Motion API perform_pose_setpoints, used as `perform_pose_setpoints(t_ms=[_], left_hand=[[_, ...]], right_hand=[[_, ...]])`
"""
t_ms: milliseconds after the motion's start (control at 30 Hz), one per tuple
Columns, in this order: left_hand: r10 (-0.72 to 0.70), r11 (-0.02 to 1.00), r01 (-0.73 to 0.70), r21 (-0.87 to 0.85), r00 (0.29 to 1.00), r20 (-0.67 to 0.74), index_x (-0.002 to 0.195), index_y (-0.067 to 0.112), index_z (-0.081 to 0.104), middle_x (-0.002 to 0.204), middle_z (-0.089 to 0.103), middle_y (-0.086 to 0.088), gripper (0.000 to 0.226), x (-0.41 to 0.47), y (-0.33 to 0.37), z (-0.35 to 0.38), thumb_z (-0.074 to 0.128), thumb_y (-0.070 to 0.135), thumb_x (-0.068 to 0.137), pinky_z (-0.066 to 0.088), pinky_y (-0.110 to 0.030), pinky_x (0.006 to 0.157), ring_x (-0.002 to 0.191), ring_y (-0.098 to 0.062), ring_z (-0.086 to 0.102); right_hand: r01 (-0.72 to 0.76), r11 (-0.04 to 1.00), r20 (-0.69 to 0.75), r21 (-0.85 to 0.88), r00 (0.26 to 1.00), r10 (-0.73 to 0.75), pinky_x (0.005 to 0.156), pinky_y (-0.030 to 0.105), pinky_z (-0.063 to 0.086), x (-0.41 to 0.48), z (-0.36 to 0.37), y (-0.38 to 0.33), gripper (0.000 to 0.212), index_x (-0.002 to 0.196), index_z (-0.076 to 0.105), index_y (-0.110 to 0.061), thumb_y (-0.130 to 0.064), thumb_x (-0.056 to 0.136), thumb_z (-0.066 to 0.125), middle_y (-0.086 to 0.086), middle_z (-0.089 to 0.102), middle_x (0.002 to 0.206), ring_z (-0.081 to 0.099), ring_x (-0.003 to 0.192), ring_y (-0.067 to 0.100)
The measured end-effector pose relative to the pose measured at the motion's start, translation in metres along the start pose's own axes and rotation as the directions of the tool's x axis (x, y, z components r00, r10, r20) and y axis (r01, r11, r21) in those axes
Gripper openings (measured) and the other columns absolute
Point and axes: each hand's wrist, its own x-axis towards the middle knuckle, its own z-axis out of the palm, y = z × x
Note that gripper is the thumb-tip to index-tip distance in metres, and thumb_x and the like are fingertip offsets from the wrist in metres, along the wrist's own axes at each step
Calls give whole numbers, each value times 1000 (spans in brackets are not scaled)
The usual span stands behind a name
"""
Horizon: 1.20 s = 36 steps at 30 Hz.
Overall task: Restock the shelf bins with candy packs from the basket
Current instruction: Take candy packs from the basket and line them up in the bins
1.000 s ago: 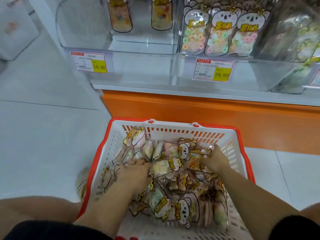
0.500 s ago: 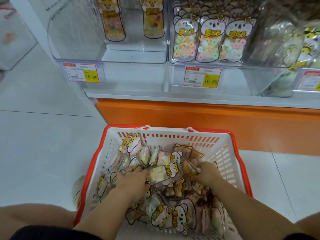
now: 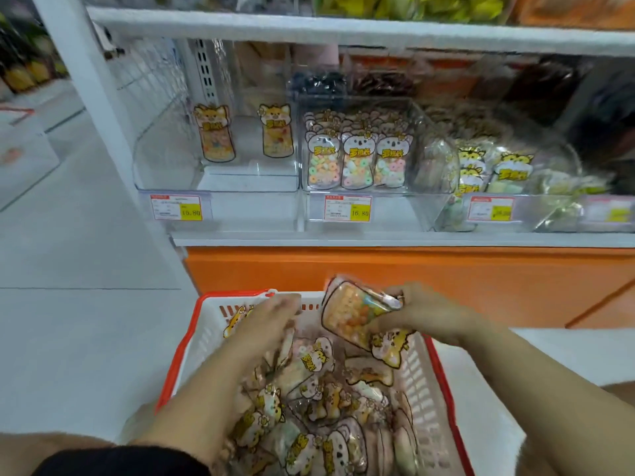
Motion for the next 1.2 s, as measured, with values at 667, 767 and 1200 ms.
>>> perform_pose_setpoints(t_ms=[667, 767, 1200], left_hand=[[47, 778, 36, -628, 992, 114, 108, 12, 54, 91, 69, -22, 14, -67, 46, 14, 61, 9, 96, 48, -64, 98, 84, -38, 67], [50, 765, 22, -643, 994, 94, 121, 2, 56, 111, 69, -29, 26, -63, 47, 9, 58, 13, 98, 51, -63, 96, 108, -49, 65], [128, 861, -255, -439, 946, -297, 109, 25, 64, 112, 70, -3, 14, -67, 55, -2, 54, 31, 102, 58, -44, 91, 89, -22, 75]], right_hand=[[225, 699, -270, 679, 962, -48, 64, 32, 49, -24, -4, -38, 30, 114, 67, -5, -8, 85, 73, 13, 75, 94, 69, 73, 22], [262, 699, -320, 665, 946, -51, 70, 38, 40, -24, -9, -35, 38, 119, 62, -3, -15, 85, 74, 19, 73, 104, 64, 87, 33], [315, 737, -341, 598, 932, -122, 90, 45, 50, -37, -13, -38, 26, 114, 68, -11, -13, 88, 71, 15, 73, 110, 69, 103, 37]])
